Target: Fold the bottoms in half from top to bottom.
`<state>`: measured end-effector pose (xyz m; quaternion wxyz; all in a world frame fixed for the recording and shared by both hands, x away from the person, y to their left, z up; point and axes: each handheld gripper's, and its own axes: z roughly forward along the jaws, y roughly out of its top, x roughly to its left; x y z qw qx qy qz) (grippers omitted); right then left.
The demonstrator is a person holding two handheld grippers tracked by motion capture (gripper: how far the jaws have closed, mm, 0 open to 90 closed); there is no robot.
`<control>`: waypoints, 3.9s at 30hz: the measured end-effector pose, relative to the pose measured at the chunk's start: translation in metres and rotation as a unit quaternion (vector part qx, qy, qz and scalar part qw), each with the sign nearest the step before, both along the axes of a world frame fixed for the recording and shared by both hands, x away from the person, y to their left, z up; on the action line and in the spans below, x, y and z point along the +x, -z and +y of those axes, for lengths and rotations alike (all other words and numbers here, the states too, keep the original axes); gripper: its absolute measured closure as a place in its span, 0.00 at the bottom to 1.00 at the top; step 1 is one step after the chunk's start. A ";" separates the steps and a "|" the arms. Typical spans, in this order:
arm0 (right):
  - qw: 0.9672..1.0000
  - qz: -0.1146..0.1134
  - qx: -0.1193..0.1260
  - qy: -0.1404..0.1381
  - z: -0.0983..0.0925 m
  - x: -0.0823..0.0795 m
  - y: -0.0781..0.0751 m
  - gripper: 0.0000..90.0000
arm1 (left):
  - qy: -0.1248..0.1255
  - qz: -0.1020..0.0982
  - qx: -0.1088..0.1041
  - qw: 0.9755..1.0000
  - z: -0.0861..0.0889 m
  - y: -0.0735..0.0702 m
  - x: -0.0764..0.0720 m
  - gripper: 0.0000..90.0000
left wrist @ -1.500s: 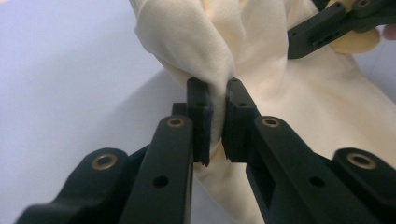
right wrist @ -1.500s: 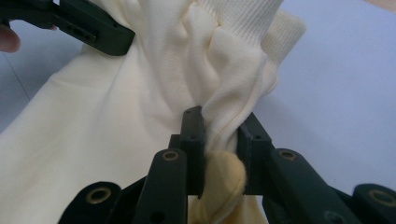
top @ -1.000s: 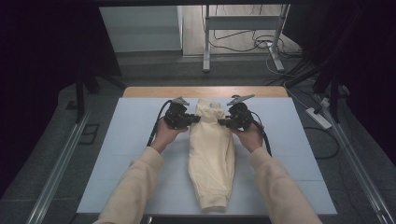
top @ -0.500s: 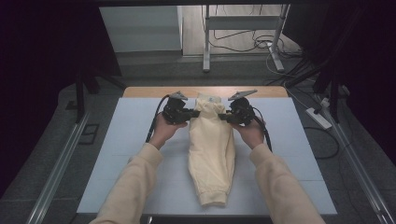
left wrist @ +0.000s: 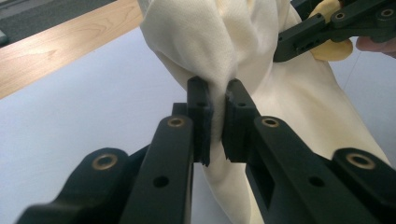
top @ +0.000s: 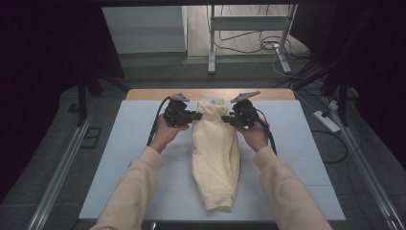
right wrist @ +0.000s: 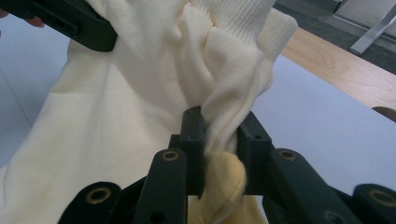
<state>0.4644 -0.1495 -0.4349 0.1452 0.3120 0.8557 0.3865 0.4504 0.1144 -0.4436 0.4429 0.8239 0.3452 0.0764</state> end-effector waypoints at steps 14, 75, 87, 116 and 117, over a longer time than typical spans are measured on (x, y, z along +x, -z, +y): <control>0.999 -0.043 -0.001 0.005 0.006 -0.003 -0.042 0.83 | -0.007 -0.030 -0.004 1.000 0.005 -0.037 0.001 0.91; 0.995 -0.089 -0.016 0.038 0.002 0.028 -0.060 0.83 | -0.020 -0.058 0.015 0.998 -0.005 -0.062 0.034 0.91; 0.997 -0.069 -0.011 0.032 -0.004 0.026 -0.036 0.83 | -0.018 -0.046 0.016 0.999 -0.009 -0.038 0.028 0.91; 0.999 -0.040 -0.016 0.010 -0.011 0.010 0.007 0.82 | 0.004 -0.026 0.013 1.000 -0.011 0.003 0.001 0.91; 0.999 -0.040 -0.016 0.010 -0.011 0.009 0.008 0.82 | 0.004 -0.024 0.012 1.000 -0.011 0.004 0.000 0.91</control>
